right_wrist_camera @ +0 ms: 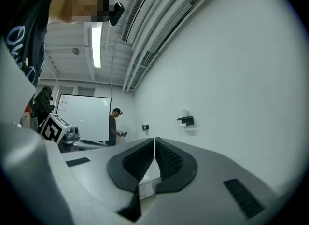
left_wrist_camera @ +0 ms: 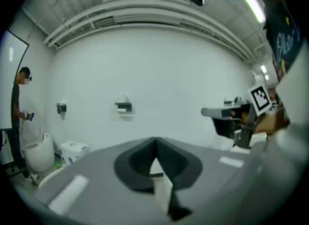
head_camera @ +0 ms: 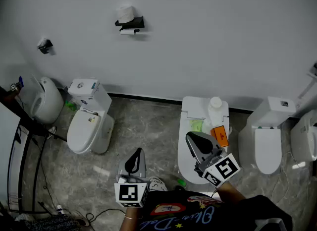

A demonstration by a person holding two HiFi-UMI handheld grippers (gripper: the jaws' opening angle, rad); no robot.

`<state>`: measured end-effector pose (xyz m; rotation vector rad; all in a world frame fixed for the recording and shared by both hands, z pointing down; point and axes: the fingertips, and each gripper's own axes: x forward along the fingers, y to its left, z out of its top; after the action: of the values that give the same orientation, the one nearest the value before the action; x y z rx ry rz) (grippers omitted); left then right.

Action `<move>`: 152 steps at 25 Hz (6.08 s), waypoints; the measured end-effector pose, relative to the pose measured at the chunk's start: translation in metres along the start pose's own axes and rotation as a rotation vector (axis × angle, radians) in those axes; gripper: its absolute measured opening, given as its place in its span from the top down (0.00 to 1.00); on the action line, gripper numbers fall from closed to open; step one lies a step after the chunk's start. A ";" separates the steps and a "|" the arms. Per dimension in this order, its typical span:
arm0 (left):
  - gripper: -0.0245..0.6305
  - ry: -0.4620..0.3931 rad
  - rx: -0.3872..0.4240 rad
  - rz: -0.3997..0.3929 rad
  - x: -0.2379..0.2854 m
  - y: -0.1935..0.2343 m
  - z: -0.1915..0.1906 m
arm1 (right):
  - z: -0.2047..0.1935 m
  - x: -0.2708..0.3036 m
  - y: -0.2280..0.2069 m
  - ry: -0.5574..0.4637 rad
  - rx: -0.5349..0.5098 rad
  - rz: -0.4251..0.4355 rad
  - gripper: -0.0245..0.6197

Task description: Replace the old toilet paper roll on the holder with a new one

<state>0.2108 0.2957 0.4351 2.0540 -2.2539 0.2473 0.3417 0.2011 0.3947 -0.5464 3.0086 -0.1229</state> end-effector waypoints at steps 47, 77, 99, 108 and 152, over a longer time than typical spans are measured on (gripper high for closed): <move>0.94 -0.176 -0.963 -0.545 0.521 0.358 0.098 | 0.041 0.461 -0.228 -0.074 -0.148 -0.339 0.94; 0.73 -0.339 -1.430 -0.560 0.664 0.383 0.122 | 0.058 0.451 -0.269 -0.113 -0.219 -0.487 0.94; 0.71 -0.173 -0.505 -0.488 0.573 0.307 0.113 | 0.051 0.425 -0.263 -0.131 -0.161 -0.500 0.94; 0.71 -0.190 -0.088 -0.272 0.511 0.347 0.105 | 0.037 0.461 -0.246 -0.116 -0.114 -0.390 0.94; 0.71 -0.251 -0.101 -0.151 0.458 0.394 0.119 | 0.157 0.696 -0.248 0.674 -0.872 0.496 0.70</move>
<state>-0.2192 -0.1402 0.3705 2.2979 -2.1709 -0.1400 -0.2069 -0.2872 0.2164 0.3193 3.5916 1.3187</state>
